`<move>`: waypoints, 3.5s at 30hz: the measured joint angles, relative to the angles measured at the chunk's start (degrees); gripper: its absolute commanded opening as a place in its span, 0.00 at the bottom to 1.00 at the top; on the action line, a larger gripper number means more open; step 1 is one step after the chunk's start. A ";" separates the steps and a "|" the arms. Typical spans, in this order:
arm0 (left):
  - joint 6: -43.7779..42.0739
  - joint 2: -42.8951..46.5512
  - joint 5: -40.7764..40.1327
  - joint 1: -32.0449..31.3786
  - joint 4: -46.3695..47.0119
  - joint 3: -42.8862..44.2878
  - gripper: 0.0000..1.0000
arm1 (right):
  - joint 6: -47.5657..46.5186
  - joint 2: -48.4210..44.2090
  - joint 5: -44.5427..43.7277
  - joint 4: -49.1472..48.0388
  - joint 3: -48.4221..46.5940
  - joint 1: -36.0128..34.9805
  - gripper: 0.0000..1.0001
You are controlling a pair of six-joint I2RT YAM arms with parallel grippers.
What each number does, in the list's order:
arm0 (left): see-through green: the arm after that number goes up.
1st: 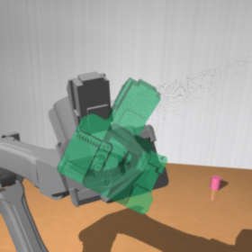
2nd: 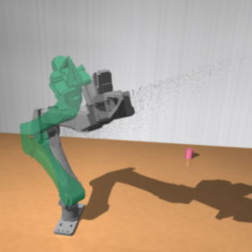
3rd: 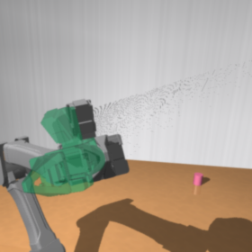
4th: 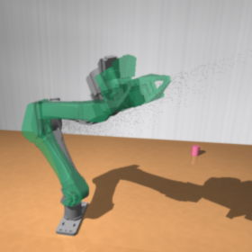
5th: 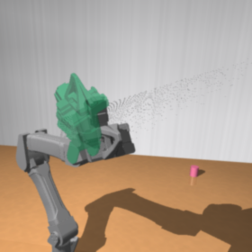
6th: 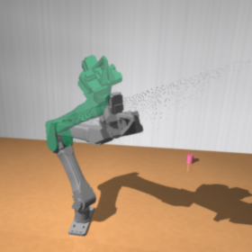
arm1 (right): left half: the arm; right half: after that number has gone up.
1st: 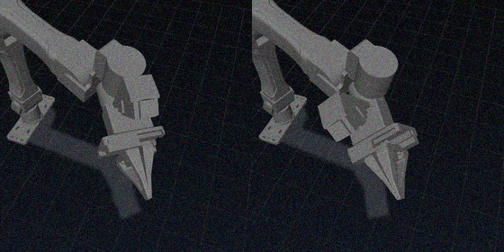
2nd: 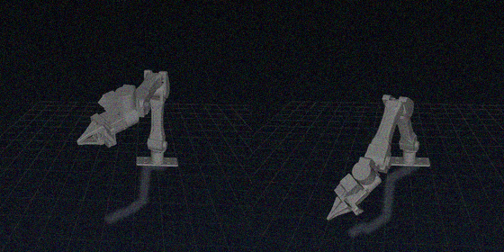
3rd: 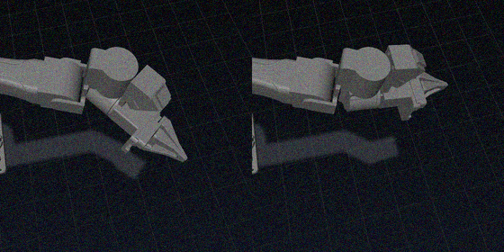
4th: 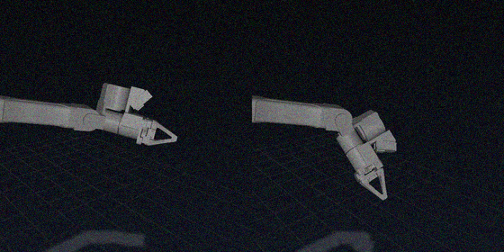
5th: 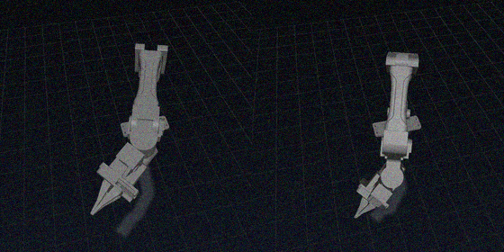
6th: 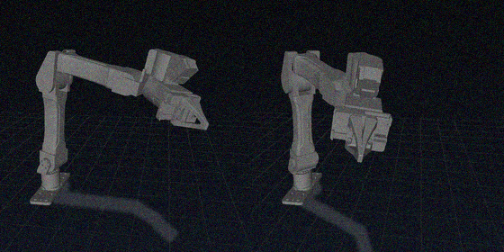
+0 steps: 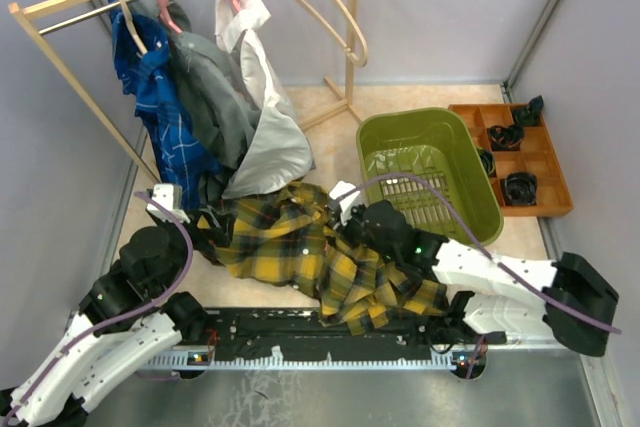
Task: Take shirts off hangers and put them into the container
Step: Pick up the shirt from the center of the board, then place the shirt in the bin.
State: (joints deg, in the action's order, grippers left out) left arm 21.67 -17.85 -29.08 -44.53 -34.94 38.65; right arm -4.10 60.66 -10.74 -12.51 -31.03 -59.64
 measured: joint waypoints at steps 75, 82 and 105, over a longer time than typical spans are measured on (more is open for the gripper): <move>0.42 1.11 -0.37 0.00 -0.13 0.00 1.00 | -21.49 -23.93 -21.79 1.40 -17.62 1.18 0.00; 0.44 1.31 -0.59 0.00 -0.15 0.00 0.99 | -37.57 -16.61 -37.05 -14.78 -18.47 5.01 0.00; 0.59 2.16 -0.92 0.00 -0.24 0.00 0.99 | 5.81 18.97 -26.91 8.26 -8.41 32.46 0.00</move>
State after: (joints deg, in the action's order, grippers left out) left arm 22.26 -15.68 -30.00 -44.53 -35.18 38.65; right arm 1.72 79.64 -37.65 -4.25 -39.44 -27.18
